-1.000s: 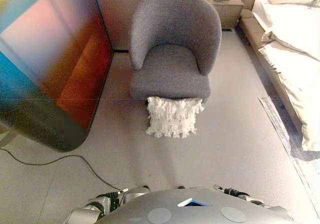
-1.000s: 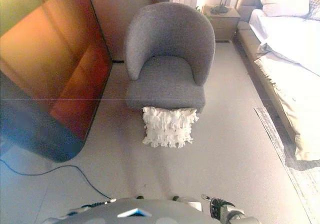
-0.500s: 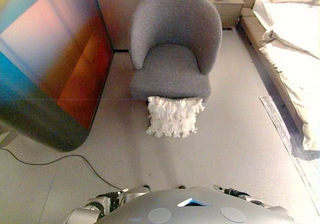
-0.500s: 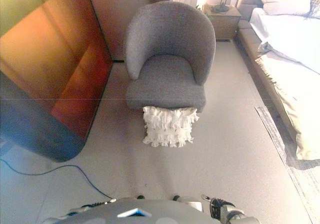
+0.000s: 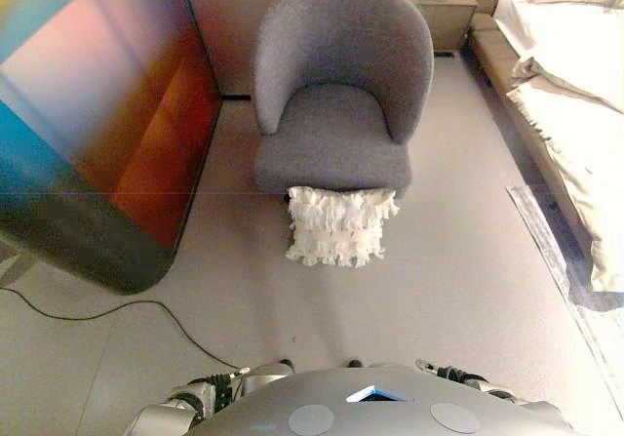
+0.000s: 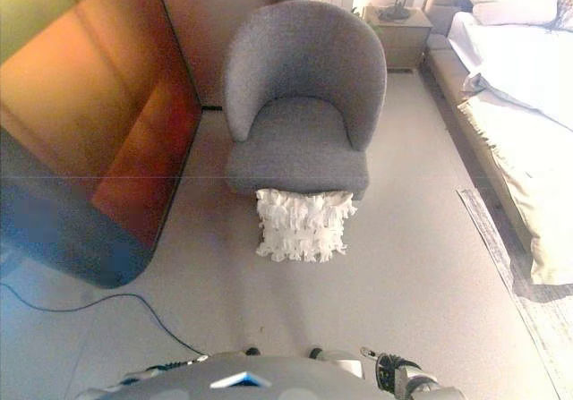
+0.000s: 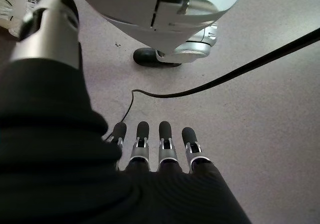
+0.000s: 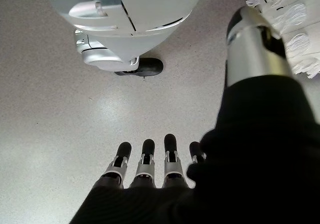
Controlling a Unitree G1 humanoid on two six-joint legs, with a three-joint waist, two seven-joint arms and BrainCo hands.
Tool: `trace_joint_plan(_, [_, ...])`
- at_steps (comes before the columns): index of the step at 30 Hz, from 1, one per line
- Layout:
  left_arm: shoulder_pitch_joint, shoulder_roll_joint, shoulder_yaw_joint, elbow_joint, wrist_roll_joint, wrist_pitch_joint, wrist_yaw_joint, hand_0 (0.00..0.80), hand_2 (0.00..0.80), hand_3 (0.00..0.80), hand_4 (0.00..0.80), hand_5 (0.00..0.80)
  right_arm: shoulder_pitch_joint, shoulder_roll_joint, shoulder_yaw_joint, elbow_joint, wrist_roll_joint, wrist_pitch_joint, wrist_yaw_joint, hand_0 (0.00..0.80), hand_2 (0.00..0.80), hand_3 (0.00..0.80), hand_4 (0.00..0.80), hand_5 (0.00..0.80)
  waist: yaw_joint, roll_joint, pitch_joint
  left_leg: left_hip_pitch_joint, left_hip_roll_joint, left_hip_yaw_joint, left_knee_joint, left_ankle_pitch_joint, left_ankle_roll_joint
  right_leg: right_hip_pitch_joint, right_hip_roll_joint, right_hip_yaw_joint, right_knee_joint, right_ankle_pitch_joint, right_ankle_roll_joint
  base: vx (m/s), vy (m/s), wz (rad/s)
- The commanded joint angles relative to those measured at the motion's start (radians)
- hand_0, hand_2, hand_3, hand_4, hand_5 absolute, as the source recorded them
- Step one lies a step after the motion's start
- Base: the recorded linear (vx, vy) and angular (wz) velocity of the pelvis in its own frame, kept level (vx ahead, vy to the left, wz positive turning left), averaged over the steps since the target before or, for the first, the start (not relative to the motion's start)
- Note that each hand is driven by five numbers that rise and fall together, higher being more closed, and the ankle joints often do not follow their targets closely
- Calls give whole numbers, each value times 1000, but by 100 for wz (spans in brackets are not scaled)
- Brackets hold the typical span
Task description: Pick up the cushion and take it to the sofa
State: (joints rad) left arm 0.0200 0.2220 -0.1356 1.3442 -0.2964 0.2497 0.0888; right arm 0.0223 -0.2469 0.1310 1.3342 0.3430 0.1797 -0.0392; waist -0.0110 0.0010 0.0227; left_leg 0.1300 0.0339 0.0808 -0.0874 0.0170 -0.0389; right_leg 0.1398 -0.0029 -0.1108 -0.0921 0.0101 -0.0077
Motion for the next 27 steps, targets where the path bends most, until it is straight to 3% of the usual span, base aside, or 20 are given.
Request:
trace_joint_plan(1, [-62, -3, -2, 47, 9, -5, 26, 0, 0, 0, 0, 0, -74, 20, 25, 42, -27, -19, 4, 0, 0, 0, 0, 0, 5, -48, 31, -8, -37, 22, 112, -78, 50, -9, -10, 18, 30, -6, 28, -80, -137, 1])
trace_joint_plan(3, [-71, -2, 4, 40, -2, -15, 36, 0, 0, 0, 0, 0, -88, 14, 32, 33, -27, -19, 9, 0, 0, 0, 0, 0, 12, -69, 54, -71, -26, 28, 260, -107, 49, -29, -19, 17, 58, -9, 12, -111, -177, 0])
trace_joint_plan(6, [-69, -7, 11, 38, -17, -26, 33, 0, 0, 0, 0, 0, -103, 0, 48, 20, -23, -10, 12, 0, 0, 0, 0, 0, 27, -87, 93, -239, 5, 10, 559, -40, 46, -39, -10, 33, 80, -8, -26, -97, -199, -10])
trace_joint_plan(8, [-58, -10, 21, 34, -17, -26, 21, 0, 0, 0, 0, 0, -106, -8, 51, 13, -25, 1, 13, 0, 0, 0, 0, 0, 39, -84, 111, -321, 7, -10, 672, -11, 54, -32, 2, 56, 93, -9, -40, -6, -129, -29])
trace_joint_plan(12, [-40, -10, 30, 38, -35, -33, 30, 0, 0, 0, 0, 0, -103, -13, 42, 23, -37, -7, 21, 0, 0, 0, 0, 0, 65, -57, 126, -342, -38, -28, 502, 49, 41, 20, 37, 90, 103, -55, -34, 129, -17, -21])
trace_joint_plan(16, [-22, -12, 13, 36, -37, -33, 20, 0, 0, 0, 0, 0, -93, -15, 31, 40, -49, -14, 21, 0, 0, 0, 0, 0, 76, -11, 108, -351, -50, 38, 172, 161, 2, 98, 94, 111, 89, -101, -31, 297, 34, 7])
trace_joint_plan(18, [-14, -12, 4, 38, -39, -31, 12, 0, 0, 0, 0, 0, -87, -13, 25, 49, -57, -16, 20, 0, 0, 0, 0, 0, 81, -2, 99, -347, -55, 49, 90, 198, -8, 138, 109, 124, 88, -128, -32, 360, 26, 11])
trace_joint_plan(21, [1, -12, 9, 43, -36, -32, 1, 0, 0, 0, 0, 0, -83, -10, 25, 60, -74, -7, 18, 0, 0, 0, 0, 0, 93, -1, 80, -342, -54, 34, 5, 189, -7, 175, 121, 154, 113, -179, -32, 399, 33, -16])
trace_joint_plan(23, [8, -12, 14, 50, -28, -27, -3, 0, 0, 0, 0, 0, -84, -8, 25, 69, -79, 5, 17, 0, 0, 0, 0, 0, 95, -4, 70, -352, -42, 20, 0, 145, -4, 185, 124, 165, 145, -213, -30, 433, 42, -50])
trace_joint_plan(27, [13, -8, 19, 59, -11, -25, -17, 0, 0, 0, 0, 0, -78, -12, 16, 80, -87, 21, 21, 0, 0, 0, 0, 0, 95, -4, 67, -363, -24, 13, 0, 144, -8, 192, 124, 166, 198, -270, -33, 527, 83, -33])
